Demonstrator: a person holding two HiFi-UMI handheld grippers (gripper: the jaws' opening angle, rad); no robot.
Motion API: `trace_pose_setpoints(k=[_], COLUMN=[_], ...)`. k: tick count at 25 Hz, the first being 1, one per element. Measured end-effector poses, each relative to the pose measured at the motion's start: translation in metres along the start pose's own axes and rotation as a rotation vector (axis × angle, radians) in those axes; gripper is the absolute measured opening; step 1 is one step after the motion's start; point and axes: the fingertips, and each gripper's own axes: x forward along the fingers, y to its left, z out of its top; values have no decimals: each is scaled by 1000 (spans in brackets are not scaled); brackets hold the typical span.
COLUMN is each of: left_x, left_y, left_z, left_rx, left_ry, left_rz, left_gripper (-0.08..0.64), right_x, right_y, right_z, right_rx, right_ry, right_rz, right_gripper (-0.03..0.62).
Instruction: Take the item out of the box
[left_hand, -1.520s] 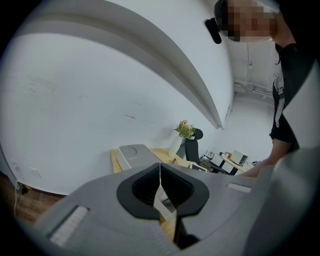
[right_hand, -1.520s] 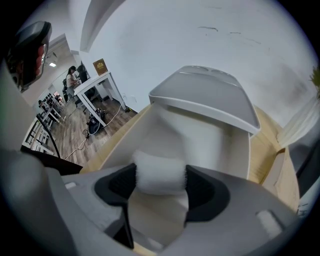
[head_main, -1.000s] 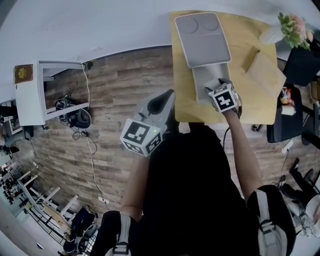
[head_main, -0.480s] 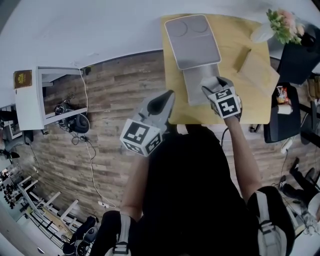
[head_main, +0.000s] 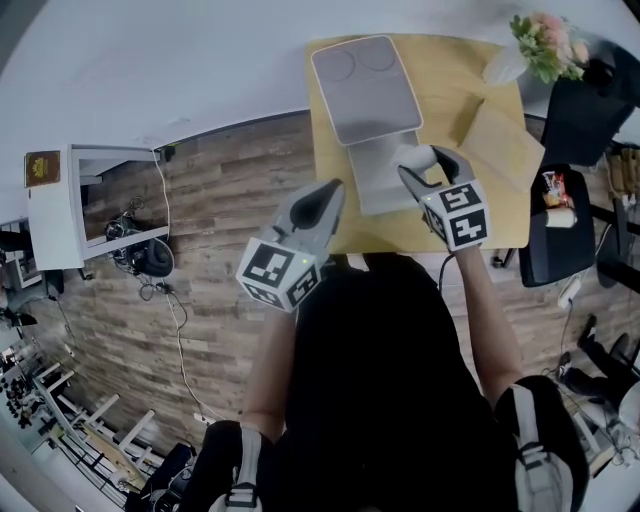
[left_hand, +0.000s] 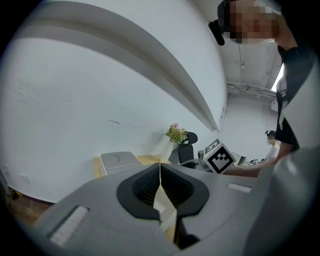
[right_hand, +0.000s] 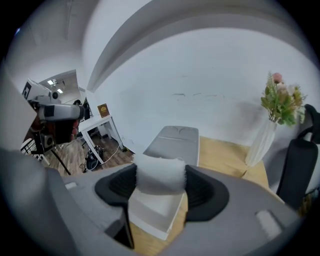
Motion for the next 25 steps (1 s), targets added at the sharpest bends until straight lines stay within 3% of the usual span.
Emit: trace_pose_setpoints(k=[13,25], left_x=[13,11], left_y=[-29,-50], left_z=[13,20], left_rx=[25,48], left_ry=[-50,-76], left_rz=[-41,-62], left_gripper=[14,15], right_x=[-64,-106], right_y=[4,8], right_z=[45,63], right_rx=[-17,-25], right_ry=[-225,-336], right_rz=[17,25], right_gripper=[288,288])
